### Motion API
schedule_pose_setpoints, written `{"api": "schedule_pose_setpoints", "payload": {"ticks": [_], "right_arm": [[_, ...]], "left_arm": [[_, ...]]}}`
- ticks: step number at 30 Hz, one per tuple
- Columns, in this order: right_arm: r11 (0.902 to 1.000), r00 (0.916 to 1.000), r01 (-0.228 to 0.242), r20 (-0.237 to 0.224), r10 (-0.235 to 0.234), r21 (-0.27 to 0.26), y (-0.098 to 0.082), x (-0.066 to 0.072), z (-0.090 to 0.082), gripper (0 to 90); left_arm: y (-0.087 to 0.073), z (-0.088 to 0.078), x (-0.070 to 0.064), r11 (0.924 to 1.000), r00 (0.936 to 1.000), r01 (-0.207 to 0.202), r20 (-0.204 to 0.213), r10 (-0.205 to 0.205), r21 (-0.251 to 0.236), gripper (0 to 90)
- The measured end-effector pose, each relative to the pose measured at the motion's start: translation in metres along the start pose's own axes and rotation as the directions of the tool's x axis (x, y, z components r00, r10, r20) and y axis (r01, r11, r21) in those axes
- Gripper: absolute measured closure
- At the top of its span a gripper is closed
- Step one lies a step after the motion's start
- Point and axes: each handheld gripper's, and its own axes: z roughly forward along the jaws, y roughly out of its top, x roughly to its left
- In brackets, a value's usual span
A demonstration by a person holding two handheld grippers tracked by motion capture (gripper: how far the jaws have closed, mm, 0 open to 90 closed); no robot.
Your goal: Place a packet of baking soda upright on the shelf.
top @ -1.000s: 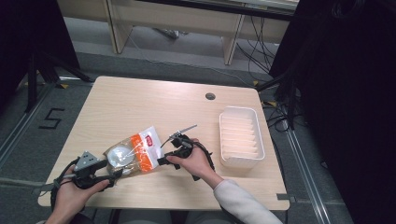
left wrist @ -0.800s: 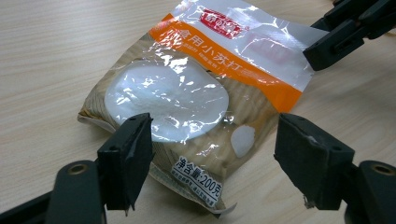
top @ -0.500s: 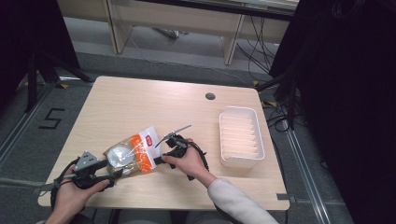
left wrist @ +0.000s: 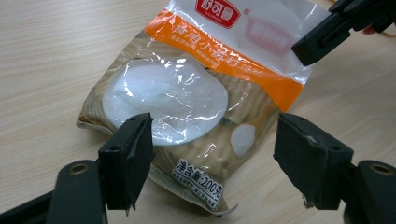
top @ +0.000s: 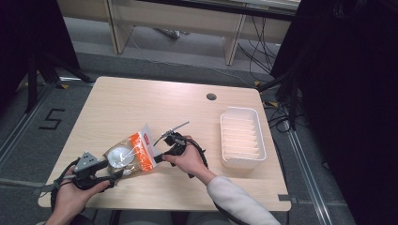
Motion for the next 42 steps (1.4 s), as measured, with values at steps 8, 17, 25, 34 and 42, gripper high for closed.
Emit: {"api": "schedule_pose_setpoints", "payload": {"ticks": [8,17,25,34,42], "right_arm": [[0.9999,1.0000,-0.001,0.010,0.001,0.015,0.012,0.007,-0.017,90.0],[0.9953,0.9966,0.078,0.021,-0.079,0.057,0.031,0.016,-0.046,90.0],[0.9929,0.9924,0.109,0.052,-0.111,0.049,0.037,0.021,-0.063,90.0],[0.9890,0.9885,0.136,0.060,-0.139,0.059,0.041,0.027,-0.079,90.0],[0.9804,0.9781,0.180,0.090,-0.187,0.079,0.046,0.033,-0.096,90.0]], "left_arm": [[0.000,0.000,0.000,1.0000,1.0000,0.002,-0.003,-0.002,-0.006,27.7],[0.000,-0.001,0.000,1.0000,1.0000,-0.005,-0.007,0.005,-0.004,27.7],[0.000,0.000,0.000,1.0000,1.0000,0.000,-0.004,0.000,-0.004,27.7],[0.000,0.000,0.000,1.0000,1.0000,0.002,-0.005,-0.002,-0.003,27.7],[0.000,0.000,0.000,1.0000,1.0000,0.002,-0.005,-0.002,-0.003,27.7]]}}
